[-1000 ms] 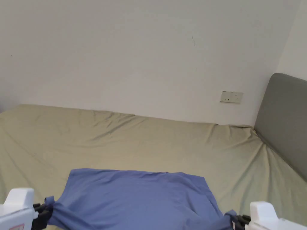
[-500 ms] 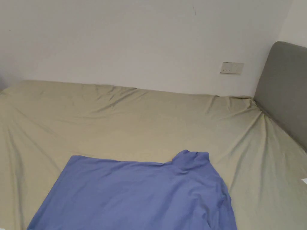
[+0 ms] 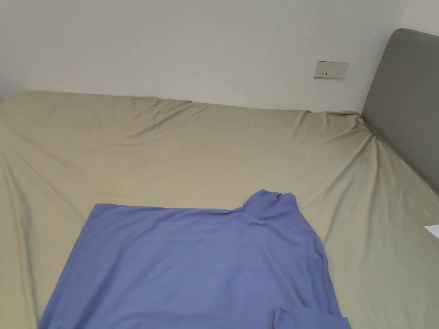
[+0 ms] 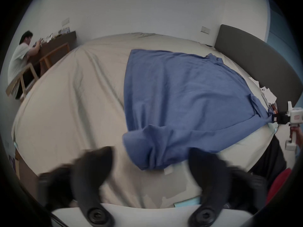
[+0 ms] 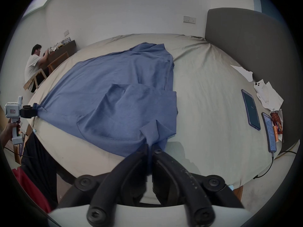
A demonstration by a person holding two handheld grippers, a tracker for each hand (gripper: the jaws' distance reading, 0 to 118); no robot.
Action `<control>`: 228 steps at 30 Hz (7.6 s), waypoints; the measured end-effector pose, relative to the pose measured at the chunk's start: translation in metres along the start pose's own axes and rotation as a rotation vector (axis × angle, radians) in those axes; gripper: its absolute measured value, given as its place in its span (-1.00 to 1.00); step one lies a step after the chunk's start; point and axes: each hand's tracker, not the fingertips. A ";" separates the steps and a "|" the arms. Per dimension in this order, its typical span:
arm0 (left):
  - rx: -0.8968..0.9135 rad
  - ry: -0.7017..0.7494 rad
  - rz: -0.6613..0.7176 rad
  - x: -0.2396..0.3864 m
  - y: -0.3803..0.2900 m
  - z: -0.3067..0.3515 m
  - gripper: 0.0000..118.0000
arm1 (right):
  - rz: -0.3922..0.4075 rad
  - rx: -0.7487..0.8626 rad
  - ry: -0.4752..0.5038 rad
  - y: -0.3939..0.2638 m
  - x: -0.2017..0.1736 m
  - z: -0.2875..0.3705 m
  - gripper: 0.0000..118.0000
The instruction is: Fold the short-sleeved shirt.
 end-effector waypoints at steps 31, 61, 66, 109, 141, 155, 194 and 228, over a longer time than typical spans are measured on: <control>0.430 -0.060 0.104 0.108 -0.016 0.148 -1.00 | -0.116 0.248 -0.116 0.004 -0.058 0.116 -0.28; 0.253 0.025 0.305 0.050 0.006 0.088 0.95 | -0.094 -0.021 -0.001 -0.001 -0.015 -0.002 -0.93; 0.041 0.053 0.247 0.011 0.000 0.030 0.82 | -0.113 -0.019 0.022 0.002 -0.017 -0.002 -0.93; 0.075 0.004 0.146 -0.005 0.135 -0.061 -0.89 | -0.081 0.052 0.011 0.157 0.013 -0.051 -0.93; 0.643 0.123 -0.081 0.081 0.054 0.143 -0.94 | 0.008 0.680 -0.202 0.060 -0.067 0.127 -0.99; 0.604 0.102 -0.034 0.091 0.022 0.141 -1.00 | -0.025 0.672 -0.181 0.041 -0.075 0.131 -1.00; 0.160 -0.024 0.223 -0.006 0.121 0.010 0.61 | -0.148 -0.122 -0.061 0.109 0.013 -0.107 -0.89; -0.055 -0.093 0.283 -0.016 0.115 -0.037 -0.90 | -0.142 0.007 -0.011 0.120 0.014 -0.036 -0.90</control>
